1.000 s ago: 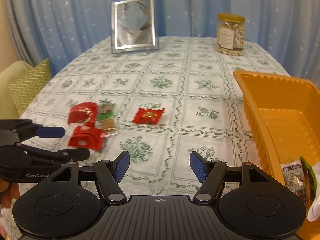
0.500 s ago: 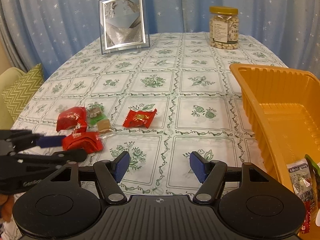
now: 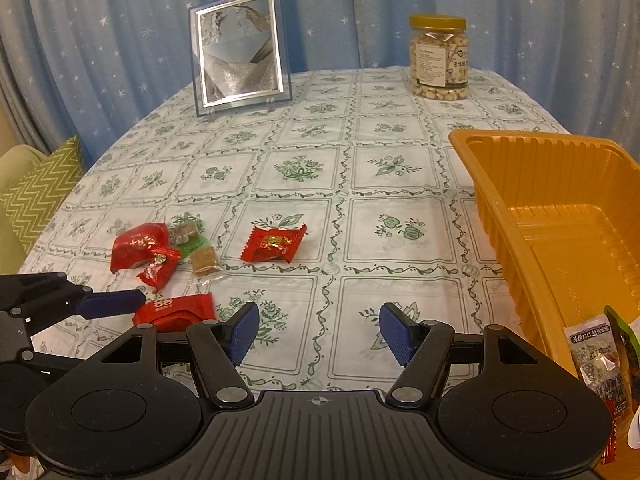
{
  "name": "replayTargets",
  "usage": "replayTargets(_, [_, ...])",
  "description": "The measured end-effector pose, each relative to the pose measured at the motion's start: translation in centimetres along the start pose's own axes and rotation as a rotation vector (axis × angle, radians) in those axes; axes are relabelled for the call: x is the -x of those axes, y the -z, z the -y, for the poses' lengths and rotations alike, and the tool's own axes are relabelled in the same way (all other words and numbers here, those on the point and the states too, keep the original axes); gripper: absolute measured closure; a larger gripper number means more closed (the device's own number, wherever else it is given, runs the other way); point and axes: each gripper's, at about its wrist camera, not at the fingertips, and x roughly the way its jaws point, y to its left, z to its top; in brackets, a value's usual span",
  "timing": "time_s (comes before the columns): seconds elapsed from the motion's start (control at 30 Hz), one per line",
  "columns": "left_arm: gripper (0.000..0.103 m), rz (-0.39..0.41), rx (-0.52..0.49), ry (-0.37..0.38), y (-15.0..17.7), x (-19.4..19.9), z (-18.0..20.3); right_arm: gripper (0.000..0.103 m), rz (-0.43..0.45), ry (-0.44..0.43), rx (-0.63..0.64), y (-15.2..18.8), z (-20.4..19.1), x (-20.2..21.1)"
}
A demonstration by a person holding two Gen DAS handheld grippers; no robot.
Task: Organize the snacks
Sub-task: 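Grasp the large red candy with the left tool while the right tool grasps a small red candy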
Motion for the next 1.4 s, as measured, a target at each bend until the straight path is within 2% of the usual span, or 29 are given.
replayTargets(0.1, [0.055, 0.0, -0.009, 0.021, -0.1, -0.3, 0.1, 0.036, 0.001, 0.002, -0.004, -0.1, 0.0, 0.0])
replayTargets(0.23, [0.074, -0.011, 0.017, 0.043, -0.2, -0.3, 0.2, 0.036, 0.005, 0.004, 0.0, -0.1, -0.1, 0.0])
replayTargets(0.33, [0.079, -0.003, 0.047, 0.009, -0.1, 0.4, 0.1, 0.036, 0.01, 0.001, 0.008, -0.2, -0.1, 0.1])
replayTargets(0.47, [0.079, 0.03, 0.15, -0.017, 0.1, 1.6, -1.2, 0.036, 0.024, -0.003, 0.035, -0.5, -0.4, 0.0])
replayTargets(0.7, [0.079, 0.078, 0.251, -0.077, -0.2, 2.4, -3.1, 0.036, 0.065, -0.02, 0.141, -1.9, -1.5, -1.8])
replayTargets(0.9, [0.079, 0.066, 0.27, -0.079, -0.1, 2.2, -3.6, 0.037, 0.094, -0.031, 0.274, -2.6, -3.0, -4.5])
replayTargets(1.03, [0.079, 0.071, 0.268, -0.072, -0.2, 2.3, -3.5, 0.037, 0.076, -0.031, 0.333, -2.5, -3.4, -6.5])
replayTargets(1.07, [0.079, 0.071, 0.269, -0.07, -0.2, 2.3, -3.5, 0.038, 0.071, -0.036, 0.329, -2.5, -3.3, -6.8])
replayTargets(1.13, [0.079, 0.067, 0.272, -0.07, -0.1, 2.2, -3.6, 0.05, 0.071, -0.067, 0.314, -2.5, -3.0, -7.1])
replayTargets(1.17, [0.079, 0.065, 0.273, -0.068, -0.1, 2.2, -3.6, 0.053, 0.07, -0.076, 0.311, -2.5, -3.0, -7.1])
replayTargets(1.23, [0.079, 0.065, 0.272, -0.065, -0.2, 2.2, -3.6, 0.071, 0.072, -0.092, 0.306, -2.5, -3.1, -7.0])
replayTargets(1.33, [0.079, 0.065, 0.27, -0.064, -0.2, 2.2, -3.5, 0.079, 0.079, -0.103, 0.287, -2.4, -3.2, -6.7])
replayTargets(1.4, [0.079, 0.065, 0.272, -0.065, -0.1, 2.2, -3.4, 0.08, 0.092, -0.098, 0.273, -2.4, -3.3, -6.2])
